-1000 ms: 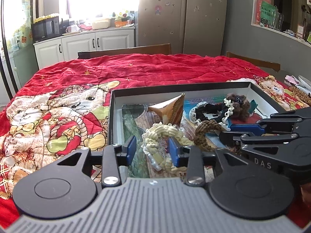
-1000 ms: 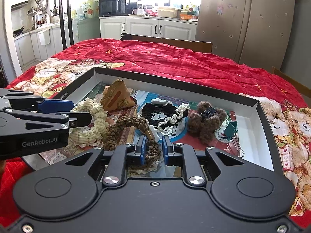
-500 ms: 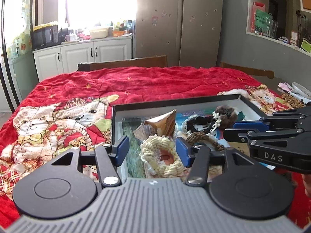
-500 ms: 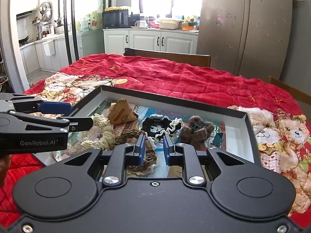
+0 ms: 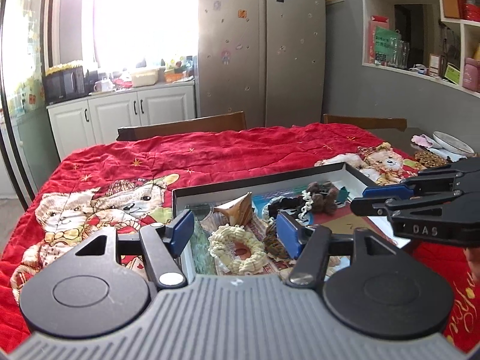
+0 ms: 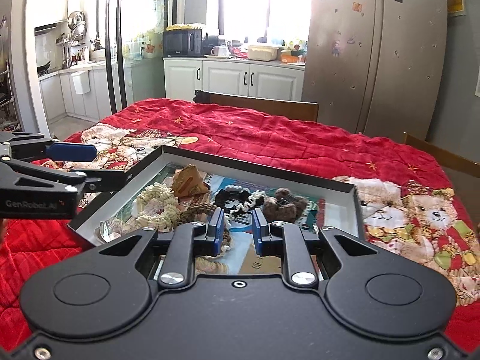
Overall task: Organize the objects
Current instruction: 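Withdraw both open grippers from the box toward the items beside it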
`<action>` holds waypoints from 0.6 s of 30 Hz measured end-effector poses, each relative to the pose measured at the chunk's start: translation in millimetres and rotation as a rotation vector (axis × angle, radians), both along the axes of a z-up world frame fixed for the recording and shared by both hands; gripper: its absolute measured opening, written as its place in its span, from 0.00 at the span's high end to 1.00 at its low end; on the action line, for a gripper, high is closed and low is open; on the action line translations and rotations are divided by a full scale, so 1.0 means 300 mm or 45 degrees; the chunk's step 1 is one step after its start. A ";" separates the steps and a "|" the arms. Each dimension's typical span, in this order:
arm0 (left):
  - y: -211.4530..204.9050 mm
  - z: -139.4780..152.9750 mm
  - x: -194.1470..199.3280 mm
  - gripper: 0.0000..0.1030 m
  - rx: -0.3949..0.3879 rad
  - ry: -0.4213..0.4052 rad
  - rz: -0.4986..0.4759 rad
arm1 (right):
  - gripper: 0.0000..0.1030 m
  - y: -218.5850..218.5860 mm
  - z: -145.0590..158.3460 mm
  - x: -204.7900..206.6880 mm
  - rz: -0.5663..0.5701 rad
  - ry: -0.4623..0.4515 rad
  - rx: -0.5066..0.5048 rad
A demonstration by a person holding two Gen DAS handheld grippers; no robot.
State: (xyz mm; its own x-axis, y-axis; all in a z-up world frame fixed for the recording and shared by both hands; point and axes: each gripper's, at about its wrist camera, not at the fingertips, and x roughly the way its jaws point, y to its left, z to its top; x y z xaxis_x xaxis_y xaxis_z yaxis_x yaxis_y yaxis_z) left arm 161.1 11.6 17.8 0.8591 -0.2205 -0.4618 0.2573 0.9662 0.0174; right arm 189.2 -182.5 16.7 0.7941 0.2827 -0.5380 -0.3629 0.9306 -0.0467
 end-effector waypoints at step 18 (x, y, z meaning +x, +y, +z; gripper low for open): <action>0.046 0.032 -0.144 0.28 0.035 -0.037 -0.032 | 0.80 -0.143 0.062 -0.188 -0.018 -0.049 0.027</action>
